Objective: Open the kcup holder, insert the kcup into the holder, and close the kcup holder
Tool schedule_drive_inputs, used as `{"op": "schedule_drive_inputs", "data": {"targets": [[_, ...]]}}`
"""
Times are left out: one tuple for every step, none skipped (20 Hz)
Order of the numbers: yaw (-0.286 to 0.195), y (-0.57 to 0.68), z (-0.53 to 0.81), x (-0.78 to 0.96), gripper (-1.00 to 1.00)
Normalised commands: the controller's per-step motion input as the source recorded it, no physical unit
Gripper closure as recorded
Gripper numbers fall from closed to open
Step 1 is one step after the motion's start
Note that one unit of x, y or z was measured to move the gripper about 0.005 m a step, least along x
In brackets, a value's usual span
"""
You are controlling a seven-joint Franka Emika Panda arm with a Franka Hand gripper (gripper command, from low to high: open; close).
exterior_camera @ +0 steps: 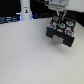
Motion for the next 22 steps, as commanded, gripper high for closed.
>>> {"op": "schedule_drive_inputs", "data": {"targets": [[-0.022,-0.11,0.05,0.51,-1.00],[-0.008,-0.18,0.09,0.59,-1.00],[-0.022,-0.10,0.03,0.47,-1.00],[-0.003,-0.18,0.08,0.52,-1.00],[-0.038,-0.12,0.08,0.47,-1.00],[0.000,0.00,0.02,0.00,-1.00],[-0.010,-0.06,0.18,0.22,-1.00],[-0.027,-0.05,0.29,0.29,-1.00],[-0.030,-0.07,0.37,0.41,-1.00],[-0.026,-0.06,0.38,0.44,-1.00],[-0.005,-0.05,0.43,0.51,-1.00],[-0.001,-0.03,0.43,0.57,-1.00],[0.000,-0.04,0.45,0.58,-1.00],[0.000,-0.09,0.42,0.55,-1.00],[0.000,-0.12,0.37,0.57,-1.00],[0.000,-0.16,0.25,0.64,-1.00],[0.000,-0.23,0.15,0.71,-1.00],[0.004,-0.25,0.10,0.72,-1.00],[0.011,-0.23,0.11,0.72,-1.00],[0.014,-0.23,0.10,0.72,-1.00],[0.016,-0.21,0.10,0.70,-1.00],[0.021,-0.20,0.07,0.70,-1.00]]}}
